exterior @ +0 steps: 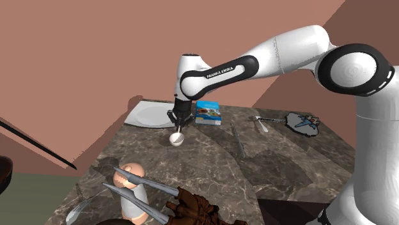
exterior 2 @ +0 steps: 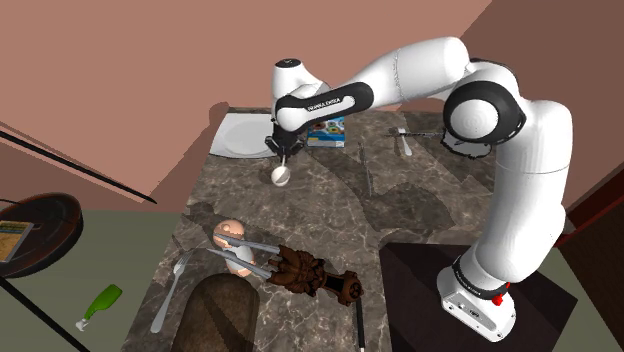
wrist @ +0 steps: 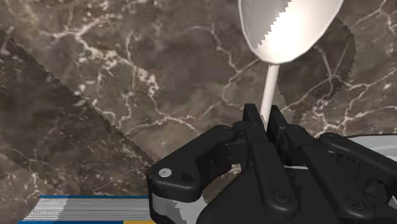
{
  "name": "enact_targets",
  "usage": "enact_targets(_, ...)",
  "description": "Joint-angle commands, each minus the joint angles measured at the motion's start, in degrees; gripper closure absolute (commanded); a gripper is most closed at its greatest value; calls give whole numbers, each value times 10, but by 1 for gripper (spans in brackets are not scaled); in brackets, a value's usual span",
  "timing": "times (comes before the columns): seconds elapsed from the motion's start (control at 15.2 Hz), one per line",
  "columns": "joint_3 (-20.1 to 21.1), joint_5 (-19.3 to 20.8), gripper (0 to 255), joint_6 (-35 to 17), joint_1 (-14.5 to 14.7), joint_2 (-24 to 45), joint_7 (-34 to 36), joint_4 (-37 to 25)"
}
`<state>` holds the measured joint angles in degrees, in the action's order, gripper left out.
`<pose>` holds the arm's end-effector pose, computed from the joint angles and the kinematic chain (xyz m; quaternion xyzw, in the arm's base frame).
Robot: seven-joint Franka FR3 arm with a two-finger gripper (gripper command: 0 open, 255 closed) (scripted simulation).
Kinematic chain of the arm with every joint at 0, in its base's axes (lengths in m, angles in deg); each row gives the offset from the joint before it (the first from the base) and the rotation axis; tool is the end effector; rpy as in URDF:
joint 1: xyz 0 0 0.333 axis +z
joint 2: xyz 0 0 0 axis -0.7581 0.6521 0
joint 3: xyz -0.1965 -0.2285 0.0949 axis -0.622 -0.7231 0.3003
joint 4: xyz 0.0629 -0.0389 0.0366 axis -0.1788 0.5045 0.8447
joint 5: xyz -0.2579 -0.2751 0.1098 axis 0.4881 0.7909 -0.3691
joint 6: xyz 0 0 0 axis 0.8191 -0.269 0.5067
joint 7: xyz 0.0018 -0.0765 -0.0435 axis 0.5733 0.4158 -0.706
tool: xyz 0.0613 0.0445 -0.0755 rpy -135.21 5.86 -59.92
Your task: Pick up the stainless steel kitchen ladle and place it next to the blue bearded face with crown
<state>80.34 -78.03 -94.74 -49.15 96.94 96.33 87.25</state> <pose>0.6443 0.1855 0.3688 -0.9322 0.3580 -0.0067 0.0534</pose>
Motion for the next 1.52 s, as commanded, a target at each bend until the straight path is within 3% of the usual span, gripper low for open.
enact_targets(0.0,1,-2,255,13,-1,-7,-1,-6)
enact_targets(1.06,7,-13,255,120,-3,-40,-3,-82)
enact_targets(1.45,1,-64,255,73,-52,-174,-66,97)
